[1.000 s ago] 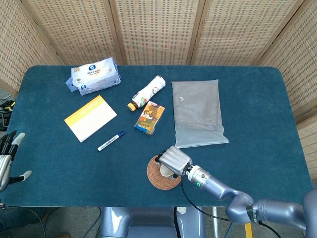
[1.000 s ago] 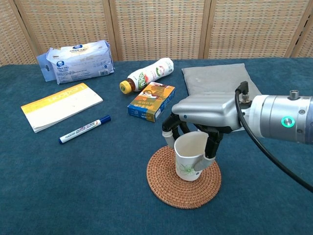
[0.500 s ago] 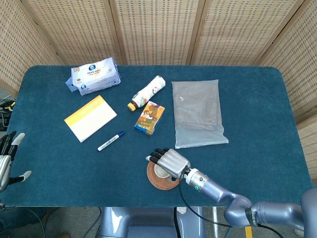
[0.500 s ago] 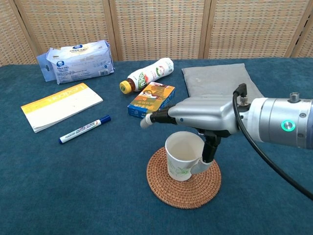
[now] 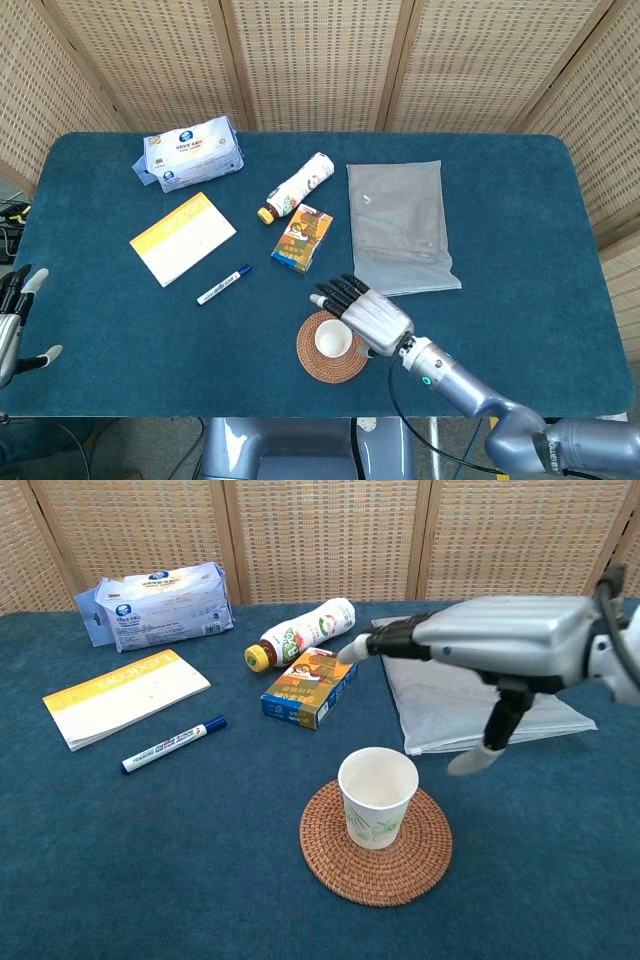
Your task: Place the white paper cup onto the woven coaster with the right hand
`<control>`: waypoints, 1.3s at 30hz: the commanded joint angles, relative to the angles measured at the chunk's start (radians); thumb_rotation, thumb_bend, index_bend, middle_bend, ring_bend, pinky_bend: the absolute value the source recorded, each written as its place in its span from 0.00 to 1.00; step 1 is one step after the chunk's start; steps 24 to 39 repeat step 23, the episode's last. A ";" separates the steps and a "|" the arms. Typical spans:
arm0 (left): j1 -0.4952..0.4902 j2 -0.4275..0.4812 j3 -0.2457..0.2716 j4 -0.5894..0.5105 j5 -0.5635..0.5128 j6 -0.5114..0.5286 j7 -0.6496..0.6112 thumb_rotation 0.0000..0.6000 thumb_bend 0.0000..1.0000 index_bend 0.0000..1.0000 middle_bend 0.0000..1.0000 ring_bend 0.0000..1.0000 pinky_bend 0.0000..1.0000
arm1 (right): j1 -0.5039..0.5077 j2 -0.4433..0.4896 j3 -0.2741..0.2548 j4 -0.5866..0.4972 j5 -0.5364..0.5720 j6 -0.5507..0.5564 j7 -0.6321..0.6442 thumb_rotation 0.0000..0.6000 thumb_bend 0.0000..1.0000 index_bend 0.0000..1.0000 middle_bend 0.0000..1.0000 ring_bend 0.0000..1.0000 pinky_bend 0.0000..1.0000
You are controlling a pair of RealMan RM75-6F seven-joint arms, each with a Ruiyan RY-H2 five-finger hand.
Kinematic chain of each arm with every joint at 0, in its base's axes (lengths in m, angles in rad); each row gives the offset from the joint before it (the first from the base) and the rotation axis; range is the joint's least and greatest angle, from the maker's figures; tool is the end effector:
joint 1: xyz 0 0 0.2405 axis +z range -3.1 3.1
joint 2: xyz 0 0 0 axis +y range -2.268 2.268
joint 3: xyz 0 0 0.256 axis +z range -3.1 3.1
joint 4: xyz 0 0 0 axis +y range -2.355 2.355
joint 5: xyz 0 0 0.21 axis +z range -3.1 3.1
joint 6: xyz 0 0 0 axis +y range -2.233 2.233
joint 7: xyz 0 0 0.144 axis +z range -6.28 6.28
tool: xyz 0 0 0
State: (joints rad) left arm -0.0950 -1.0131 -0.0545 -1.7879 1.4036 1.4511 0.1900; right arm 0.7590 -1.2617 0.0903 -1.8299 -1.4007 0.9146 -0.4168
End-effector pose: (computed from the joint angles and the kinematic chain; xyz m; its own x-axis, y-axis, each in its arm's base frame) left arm -0.2954 0.1820 0.1766 0.4929 0.0465 0.8688 0.8670 0.0576 -0.4950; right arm -0.1040 -0.2894 0.0327 0.6341 -0.1506 0.7585 -0.6135 -0.6951 0.3748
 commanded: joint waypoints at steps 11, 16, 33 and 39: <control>0.021 0.004 0.009 -0.008 0.034 0.041 -0.008 1.00 0.00 0.00 0.00 0.00 0.00 | -0.309 0.176 -0.092 0.262 -0.138 0.417 0.270 1.00 0.00 0.00 0.00 0.00 0.00; 0.027 0.001 0.013 -0.004 0.047 0.055 -0.012 1.00 0.00 0.00 0.00 0.00 0.00 | -0.406 0.155 -0.111 0.291 -0.114 0.508 0.318 1.00 0.00 0.00 0.00 0.00 0.00; 0.035 -0.002 0.017 0.000 0.070 0.073 -0.016 1.00 0.00 0.00 0.00 0.00 0.00 | -0.503 0.129 -0.125 0.319 -0.128 0.603 0.377 1.00 0.00 0.00 0.00 0.00 0.00; 0.035 -0.002 0.017 0.000 0.070 0.073 -0.016 1.00 0.00 0.00 0.00 0.00 0.00 | -0.503 0.129 -0.125 0.319 -0.128 0.603 0.377 1.00 0.00 0.00 0.00 0.00 0.00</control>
